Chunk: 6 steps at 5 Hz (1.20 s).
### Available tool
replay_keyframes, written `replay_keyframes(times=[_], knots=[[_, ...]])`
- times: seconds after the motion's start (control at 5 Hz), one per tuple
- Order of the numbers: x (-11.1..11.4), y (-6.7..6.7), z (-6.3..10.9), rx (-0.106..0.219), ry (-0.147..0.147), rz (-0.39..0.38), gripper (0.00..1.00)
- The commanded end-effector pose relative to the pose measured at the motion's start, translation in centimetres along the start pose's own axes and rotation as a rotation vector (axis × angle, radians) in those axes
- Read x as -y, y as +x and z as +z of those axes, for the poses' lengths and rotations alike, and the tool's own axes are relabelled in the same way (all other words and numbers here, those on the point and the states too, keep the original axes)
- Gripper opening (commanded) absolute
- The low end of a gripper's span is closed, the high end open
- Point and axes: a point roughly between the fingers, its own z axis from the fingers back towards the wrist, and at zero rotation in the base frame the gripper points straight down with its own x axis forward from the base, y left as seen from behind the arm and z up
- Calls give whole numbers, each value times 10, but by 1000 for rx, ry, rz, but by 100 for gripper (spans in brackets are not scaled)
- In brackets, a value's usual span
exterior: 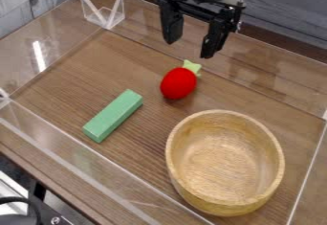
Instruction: Put the green block in the brown bowl
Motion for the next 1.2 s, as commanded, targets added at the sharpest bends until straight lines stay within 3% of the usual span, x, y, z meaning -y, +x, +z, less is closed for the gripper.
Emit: replay_keyframes(times=[0.0,0.2,0.6,0.8,1.0], knots=[[-4,-6,-8,-21,1,-15,100],[-18,-29,-16,-34,-2,-91,100],[-62,-69,-29,-10,5,-166,100],[-75,-81,-42,-9,9,-187,100],[-84,-85,-56,-2,8,-179,100]])
